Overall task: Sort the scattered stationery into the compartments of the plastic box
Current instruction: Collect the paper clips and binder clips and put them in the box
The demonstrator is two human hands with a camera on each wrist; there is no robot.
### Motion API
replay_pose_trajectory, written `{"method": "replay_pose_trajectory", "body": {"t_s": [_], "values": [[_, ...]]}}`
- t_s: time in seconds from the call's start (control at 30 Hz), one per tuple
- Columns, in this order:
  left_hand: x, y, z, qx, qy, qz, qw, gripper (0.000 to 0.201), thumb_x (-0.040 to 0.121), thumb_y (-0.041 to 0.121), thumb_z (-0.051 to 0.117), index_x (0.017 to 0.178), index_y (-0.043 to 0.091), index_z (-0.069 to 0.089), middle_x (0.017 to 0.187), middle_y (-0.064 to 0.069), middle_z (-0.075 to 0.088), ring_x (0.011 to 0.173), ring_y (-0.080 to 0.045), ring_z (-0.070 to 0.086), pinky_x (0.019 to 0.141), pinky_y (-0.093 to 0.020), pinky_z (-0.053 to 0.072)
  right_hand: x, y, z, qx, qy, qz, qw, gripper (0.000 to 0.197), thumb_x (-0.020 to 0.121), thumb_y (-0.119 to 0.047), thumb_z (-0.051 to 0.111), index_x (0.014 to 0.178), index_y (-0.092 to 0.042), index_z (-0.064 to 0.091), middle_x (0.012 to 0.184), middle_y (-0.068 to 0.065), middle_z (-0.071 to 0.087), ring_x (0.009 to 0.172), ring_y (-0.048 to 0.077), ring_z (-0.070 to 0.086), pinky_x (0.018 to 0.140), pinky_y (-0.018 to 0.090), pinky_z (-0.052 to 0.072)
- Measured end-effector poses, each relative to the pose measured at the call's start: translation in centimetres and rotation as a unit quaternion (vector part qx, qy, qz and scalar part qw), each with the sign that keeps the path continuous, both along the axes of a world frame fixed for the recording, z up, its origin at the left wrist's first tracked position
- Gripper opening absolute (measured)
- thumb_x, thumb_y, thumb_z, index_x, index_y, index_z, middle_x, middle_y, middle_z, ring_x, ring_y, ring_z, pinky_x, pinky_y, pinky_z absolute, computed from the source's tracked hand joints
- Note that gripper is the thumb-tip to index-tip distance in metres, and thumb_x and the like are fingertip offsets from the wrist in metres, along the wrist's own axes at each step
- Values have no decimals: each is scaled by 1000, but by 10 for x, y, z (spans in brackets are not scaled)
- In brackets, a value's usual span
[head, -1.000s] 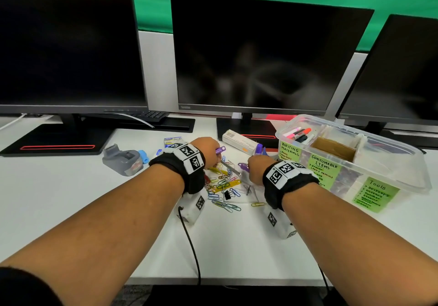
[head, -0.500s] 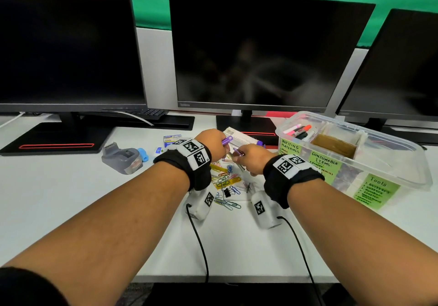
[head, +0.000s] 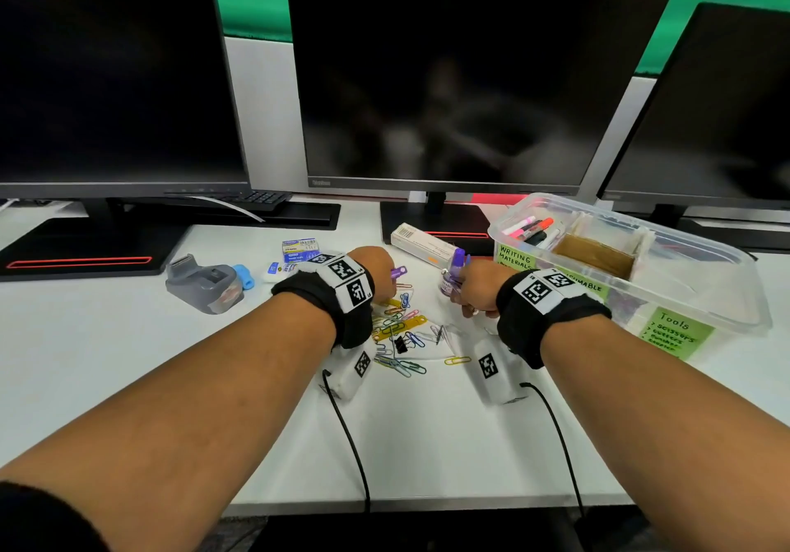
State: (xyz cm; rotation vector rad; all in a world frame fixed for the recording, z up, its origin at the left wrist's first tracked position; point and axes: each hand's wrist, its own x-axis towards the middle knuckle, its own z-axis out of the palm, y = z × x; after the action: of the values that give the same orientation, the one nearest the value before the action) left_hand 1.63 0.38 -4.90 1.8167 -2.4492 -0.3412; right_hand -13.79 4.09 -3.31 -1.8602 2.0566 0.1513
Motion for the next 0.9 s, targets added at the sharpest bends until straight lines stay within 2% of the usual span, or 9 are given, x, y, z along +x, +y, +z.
{"method": "replay_pose_trajectory", "body": {"t_s": [0.1,0.17,0.23,0.3,0.37,0.43,0.67,0.83,0.9], "values": [[-6,-5,-4,-10,-50,-10,999,31,95,22,51,121,8,61,120,-9,62,112,-24,58,91,-28,46,-1,-2,-3,22,27,10,999,18,95,-8,48,104,-3,63,91,9,62,66,19,49,50,18,32],[-12,-6,-7,-12,-77,-21,997,30,93,24,54,118,9,62,118,-8,64,110,-25,60,89,-29,48,0,-3,-6,27,24,8,999,22,94,-5,47,107,1,63,100,15,68,65,19,50,51,18,35],[-20,-7,-11,-9,-96,-29,995,32,87,32,61,109,9,64,110,-8,66,104,-26,63,85,-31,50,3,-1,-6,19,18,-2,1000,21,94,-6,43,93,1,63,90,12,66,64,17,50,53,19,38],[-27,-7,-15,2,-115,-34,993,38,81,40,68,103,10,64,97,-6,65,97,-26,64,81,-31,51,8,1,-4,13,52,10,999,23,95,-9,43,110,0,58,86,10,58,72,19,53,61,24,44],[-32,-7,-17,3,-142,-39,989,41,76,45,71,99,11,64,84,-4,59,92,-27,65,79,-30,52,10,1,-5,3,104,37,994,42,96,-19,47,135,-4,44,116,12,58,103,25,58,84,30,49],[-35,-6,-16,-2,-171,-45,984,40,74,45,71,96,12,63,78,-3,56,85,-26,65,81,-34,55,10,-1,-10,-10,136,60,989,54,93,-29,54,139,-7,40,135,11,52,119,27,54,97,32,45],[-36,-2,-12,-4,-219,-89,972,29,80,36,65,96,12,64,78,-4,55,89,-25,64,82,-33,55,14,-3,-17,25,183,60,981,75,89,-37,60,148,-5,25,137,15,51,125,29,51,100,33,43],[-24,-3,-13,-19,-174,-75,982,32,88,35,56,106,10,63,107,-8,66,99,-27,63,85,-33,51,12,-2,-15,7,193,79,978,50,92,-28,57,134,-2,47,120,15,59,109,27,58,94,31,46],[-19,-2,-10,-25,-152,-72,986,31,89,34,55,108,10,62,110,-8,65,102,-27,62,86,-32,49,10,-2,-11,-16,192,80,978,48,93,-24,56,136,-7,45,129,14,56,117,28,56,96,32,46]]}}
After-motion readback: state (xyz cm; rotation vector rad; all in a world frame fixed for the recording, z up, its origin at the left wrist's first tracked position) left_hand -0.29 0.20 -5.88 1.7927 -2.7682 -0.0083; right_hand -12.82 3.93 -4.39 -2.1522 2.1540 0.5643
